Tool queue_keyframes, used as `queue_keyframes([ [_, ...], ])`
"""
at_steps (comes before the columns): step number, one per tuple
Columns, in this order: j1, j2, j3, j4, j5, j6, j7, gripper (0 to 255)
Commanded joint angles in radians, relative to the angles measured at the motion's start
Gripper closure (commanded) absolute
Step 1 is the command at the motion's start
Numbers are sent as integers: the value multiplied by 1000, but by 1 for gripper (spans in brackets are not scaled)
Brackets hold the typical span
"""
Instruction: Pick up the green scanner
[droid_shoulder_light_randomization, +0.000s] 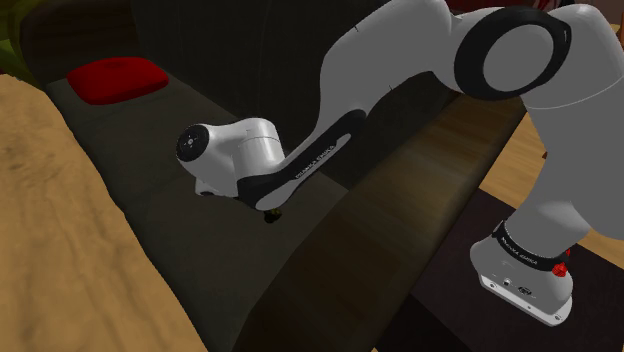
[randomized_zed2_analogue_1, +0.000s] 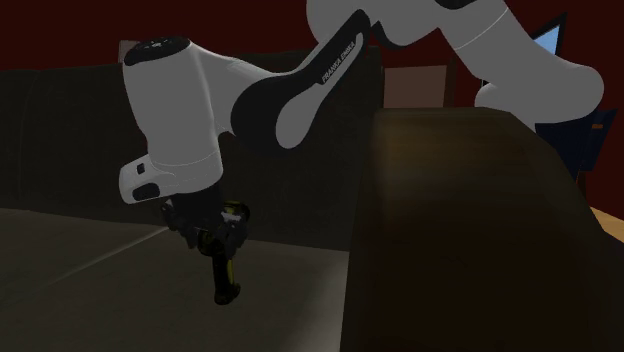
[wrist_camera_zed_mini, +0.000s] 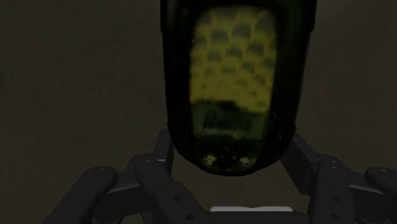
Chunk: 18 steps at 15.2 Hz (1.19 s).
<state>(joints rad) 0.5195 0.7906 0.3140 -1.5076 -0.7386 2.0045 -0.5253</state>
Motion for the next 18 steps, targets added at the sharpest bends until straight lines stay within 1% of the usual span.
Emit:
queue_keyframes([
  [1,0,2,-1,-1,0,0,0,255],
  [6,-2,0,-1,-3,0,1,-1,255],
  [18,-16,-99,26,-5,42,-82,-53,255],
])
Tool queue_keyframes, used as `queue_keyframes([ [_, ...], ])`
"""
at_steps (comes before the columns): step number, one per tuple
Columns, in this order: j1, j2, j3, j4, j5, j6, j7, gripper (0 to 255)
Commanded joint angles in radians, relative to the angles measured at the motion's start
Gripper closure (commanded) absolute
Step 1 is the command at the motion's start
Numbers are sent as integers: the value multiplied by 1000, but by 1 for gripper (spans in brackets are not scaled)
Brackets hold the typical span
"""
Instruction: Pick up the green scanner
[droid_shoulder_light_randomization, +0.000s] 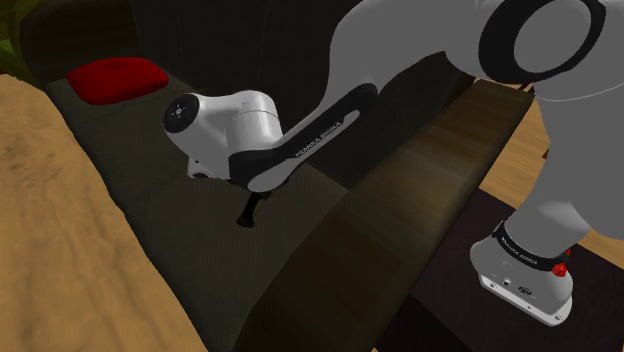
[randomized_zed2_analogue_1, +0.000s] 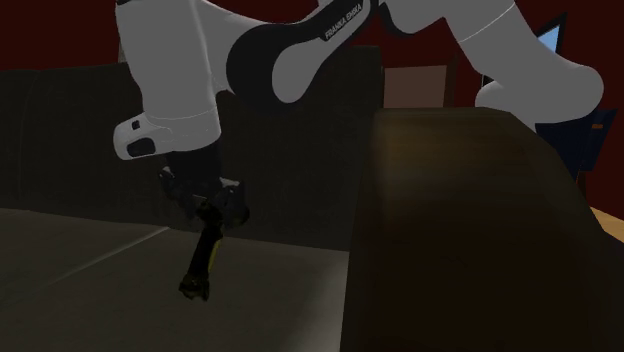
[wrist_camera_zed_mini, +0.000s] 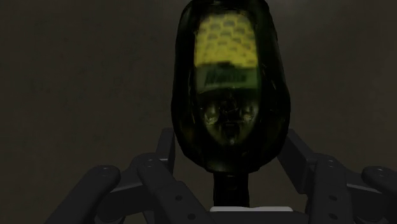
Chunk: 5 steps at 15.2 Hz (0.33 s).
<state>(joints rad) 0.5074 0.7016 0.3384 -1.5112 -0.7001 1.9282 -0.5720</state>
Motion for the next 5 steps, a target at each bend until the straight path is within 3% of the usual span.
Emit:
queue_keyframes([
  [1,-4,-17,4,0,7,-13,-11,255],
  [5,-6,-32,8,4,14,-30,-21,255],
])
